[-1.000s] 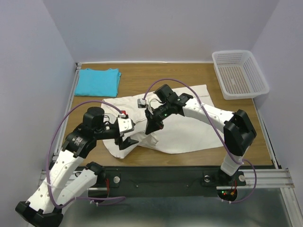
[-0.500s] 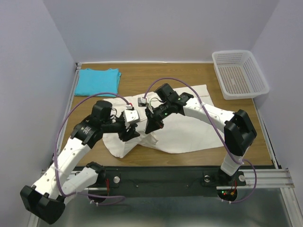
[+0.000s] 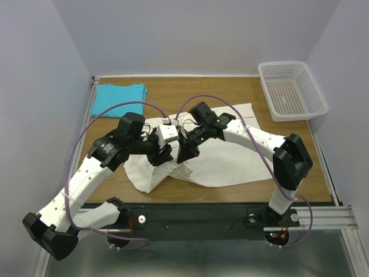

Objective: Fold and stack the t-shirts
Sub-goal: Fold the tshirt

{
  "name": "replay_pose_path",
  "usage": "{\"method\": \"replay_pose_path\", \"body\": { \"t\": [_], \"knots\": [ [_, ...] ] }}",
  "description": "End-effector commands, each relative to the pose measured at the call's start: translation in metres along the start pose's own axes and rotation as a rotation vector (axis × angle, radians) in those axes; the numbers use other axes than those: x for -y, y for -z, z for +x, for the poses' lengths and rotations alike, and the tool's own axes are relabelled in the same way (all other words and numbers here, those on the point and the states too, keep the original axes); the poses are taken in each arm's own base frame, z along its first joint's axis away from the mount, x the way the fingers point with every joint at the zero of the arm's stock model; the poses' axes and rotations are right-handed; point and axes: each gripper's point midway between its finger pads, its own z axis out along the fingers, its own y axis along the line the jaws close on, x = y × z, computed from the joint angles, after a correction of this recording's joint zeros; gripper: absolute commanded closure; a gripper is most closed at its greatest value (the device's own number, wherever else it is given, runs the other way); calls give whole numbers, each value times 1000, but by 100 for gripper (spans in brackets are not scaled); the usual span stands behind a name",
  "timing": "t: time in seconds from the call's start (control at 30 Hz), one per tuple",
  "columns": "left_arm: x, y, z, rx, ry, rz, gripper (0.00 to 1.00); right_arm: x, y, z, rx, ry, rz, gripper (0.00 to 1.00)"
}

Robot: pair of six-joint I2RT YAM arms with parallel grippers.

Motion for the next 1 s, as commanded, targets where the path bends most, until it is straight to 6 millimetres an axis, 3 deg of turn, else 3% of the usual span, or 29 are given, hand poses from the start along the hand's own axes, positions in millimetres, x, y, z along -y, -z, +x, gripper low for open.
{"method": "replay_pose_path", "body": {
  "t": [0.0, 0.07, 0.2, 0.33, 0.53, 0.73, 0.83, 0.9, 0.97],
  "knots": [
    [2, 12, -6, -57, -9, -24, 39, -8, 11, -31, 69, 87, 0, 99],
    [2, 17, -5, -82, -12, -46, 31, -8, 11, -30, 69, 82, -1, 99],
    [6, 25, 8, -162, -32, -48, 26, -7, 11, -30, 69, 80, -4, 99],
    [13, 22, 33, -276, -57, -22, 26, -6, 10, -31, 69, 78, -4, 99],
    [16, 13, 49, -324, -54, 1, 28, -5, 9, -31, 69, 77, -4, 99],
    [7, 3, 60, -377, -45, -23, 50, -6, 9, -30, 70, 68, -11, 99],
    [5, 3, 61, -384, -48, -32, 67, -8, 9, -29, 71, 67, -17, 99],
    [3, 3, 59, -375, -63, -45, 97, -9, 9, -29, 71, 67, -19, 99],
    [-1, 7, 54, -350, -80, -75, 100, -8, 9, -29, 71, 69, -19, 99]
  ]
}}
